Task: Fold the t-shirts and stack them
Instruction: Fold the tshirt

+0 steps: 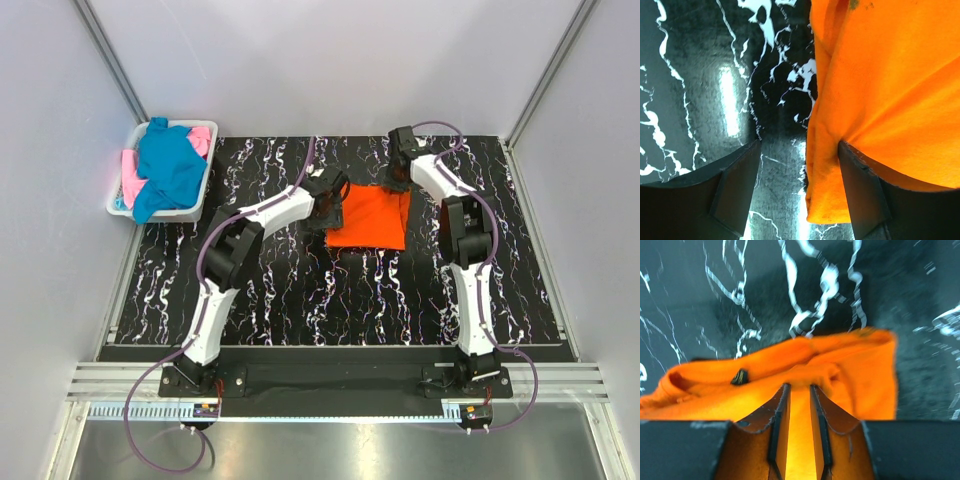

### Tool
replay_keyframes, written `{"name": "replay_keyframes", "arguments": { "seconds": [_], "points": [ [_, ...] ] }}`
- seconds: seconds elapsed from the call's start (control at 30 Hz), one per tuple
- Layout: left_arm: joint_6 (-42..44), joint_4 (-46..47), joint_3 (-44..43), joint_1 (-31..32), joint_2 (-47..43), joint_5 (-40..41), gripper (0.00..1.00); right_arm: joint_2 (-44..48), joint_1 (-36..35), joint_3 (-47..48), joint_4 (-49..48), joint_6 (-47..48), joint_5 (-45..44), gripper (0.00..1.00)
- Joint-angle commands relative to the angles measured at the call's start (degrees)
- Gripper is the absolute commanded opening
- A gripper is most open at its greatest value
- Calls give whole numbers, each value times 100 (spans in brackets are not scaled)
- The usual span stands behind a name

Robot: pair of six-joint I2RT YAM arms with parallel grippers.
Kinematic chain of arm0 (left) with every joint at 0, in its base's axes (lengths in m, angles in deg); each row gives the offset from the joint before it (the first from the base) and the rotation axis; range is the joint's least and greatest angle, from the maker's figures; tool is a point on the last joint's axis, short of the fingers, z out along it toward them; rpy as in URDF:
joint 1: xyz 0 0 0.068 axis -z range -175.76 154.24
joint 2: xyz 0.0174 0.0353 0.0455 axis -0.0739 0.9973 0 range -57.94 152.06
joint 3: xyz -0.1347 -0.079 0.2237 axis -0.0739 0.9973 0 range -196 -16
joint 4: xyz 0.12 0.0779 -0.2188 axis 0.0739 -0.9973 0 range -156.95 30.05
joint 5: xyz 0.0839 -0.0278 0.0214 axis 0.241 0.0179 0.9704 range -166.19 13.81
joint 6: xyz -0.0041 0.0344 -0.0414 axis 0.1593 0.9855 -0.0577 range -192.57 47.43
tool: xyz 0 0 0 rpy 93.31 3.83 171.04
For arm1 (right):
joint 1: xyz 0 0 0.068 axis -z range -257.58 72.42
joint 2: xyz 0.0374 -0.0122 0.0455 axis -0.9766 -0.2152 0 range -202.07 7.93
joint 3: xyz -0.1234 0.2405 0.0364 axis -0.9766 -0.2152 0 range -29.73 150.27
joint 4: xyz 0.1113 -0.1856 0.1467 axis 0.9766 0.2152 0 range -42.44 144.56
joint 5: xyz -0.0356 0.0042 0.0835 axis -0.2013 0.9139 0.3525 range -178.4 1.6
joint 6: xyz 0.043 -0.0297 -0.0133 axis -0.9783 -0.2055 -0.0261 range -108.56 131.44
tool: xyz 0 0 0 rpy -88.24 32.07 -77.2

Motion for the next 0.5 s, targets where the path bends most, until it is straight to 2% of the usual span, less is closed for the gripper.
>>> {"name": "replay_keyframes", "arguments": {
  "seconds": [0.0,0.27,0.47],
  "points": [
    [153,-1105,400,-13,137,291,68,-39,287,421,-48,150,-315,29],
    [153,-1096,365,-4,155,239,68,-391,384,694,110,220,28,29],
    [206,-1096,163,-4,-82,177,70,-67,393,519,136,405,-208,28]
  ]
}}
